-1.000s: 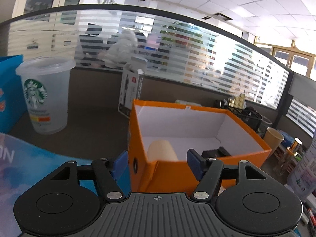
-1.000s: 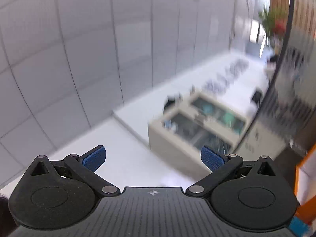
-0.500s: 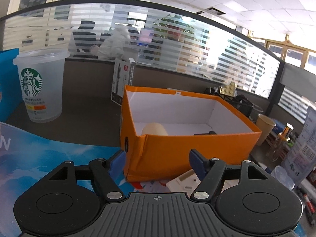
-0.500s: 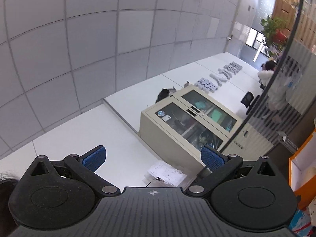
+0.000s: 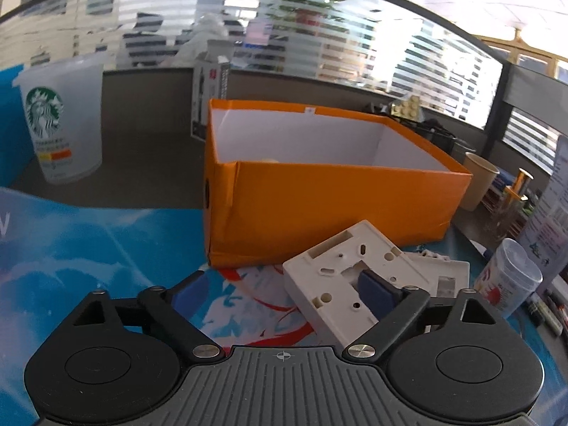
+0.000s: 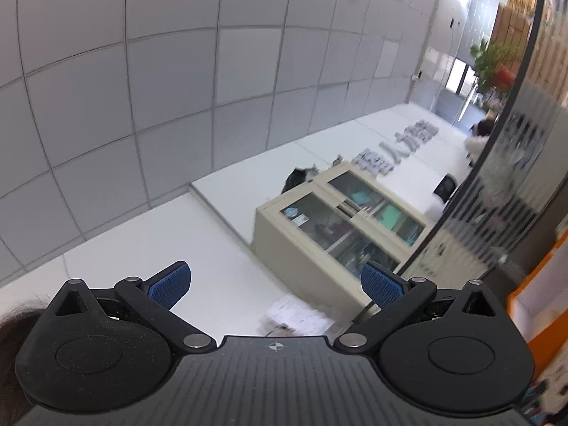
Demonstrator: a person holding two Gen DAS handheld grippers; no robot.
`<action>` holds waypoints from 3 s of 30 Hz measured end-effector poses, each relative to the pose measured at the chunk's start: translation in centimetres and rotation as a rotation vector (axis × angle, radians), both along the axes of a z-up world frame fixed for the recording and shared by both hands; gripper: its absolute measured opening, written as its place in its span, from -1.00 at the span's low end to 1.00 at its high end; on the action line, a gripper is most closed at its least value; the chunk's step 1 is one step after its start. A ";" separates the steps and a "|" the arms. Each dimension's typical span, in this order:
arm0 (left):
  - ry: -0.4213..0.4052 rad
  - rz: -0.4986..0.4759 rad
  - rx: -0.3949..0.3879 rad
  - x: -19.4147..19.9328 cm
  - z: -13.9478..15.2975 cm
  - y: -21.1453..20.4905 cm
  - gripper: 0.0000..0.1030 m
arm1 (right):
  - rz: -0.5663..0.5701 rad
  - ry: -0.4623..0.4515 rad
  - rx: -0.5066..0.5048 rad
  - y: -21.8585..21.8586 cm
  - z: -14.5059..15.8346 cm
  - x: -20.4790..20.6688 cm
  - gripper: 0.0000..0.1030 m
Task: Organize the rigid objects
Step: 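Move the left gripper back toward the white plastic wall-box parts, then grasp the white square wall-box with the left gripper while the right gripper grasps the clear container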
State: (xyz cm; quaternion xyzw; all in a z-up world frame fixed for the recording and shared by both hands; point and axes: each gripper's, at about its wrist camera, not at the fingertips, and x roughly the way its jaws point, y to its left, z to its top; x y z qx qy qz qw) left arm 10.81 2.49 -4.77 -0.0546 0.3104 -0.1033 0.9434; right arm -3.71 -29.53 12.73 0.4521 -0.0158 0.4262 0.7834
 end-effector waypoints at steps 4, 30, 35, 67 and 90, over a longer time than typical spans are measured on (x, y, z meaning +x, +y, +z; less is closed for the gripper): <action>-0.020 0.008 -0.016 -0.3 0.2 -0.6 0.94 | -0.360 0.173 -0.461 0.0 -5.2 2.7 1.00; -0.071 0.146 0.151 1.2 -0.5 -5.6 1.00 | -0.337 0.352 -1.242 2.7 -21.5 14.3 -0.02; -0.118 0.129 0.178 0.0 -0.7 -6.5 1.00 | -0.331 0.359 -1.218 2.3 -21.8 14.4 0.24; 0.005 0.148 0.068 0.8 -3.6 -7.5 1.00 | -0.305 0.366 -1.188 1.9 -21.7 14.4 0.31; -0.027 0.047 0.044 -2.8 -2.7 -4.3 0.80 | -0.296 0.330 -1.185 2.8 -21.2 11.9 -0.02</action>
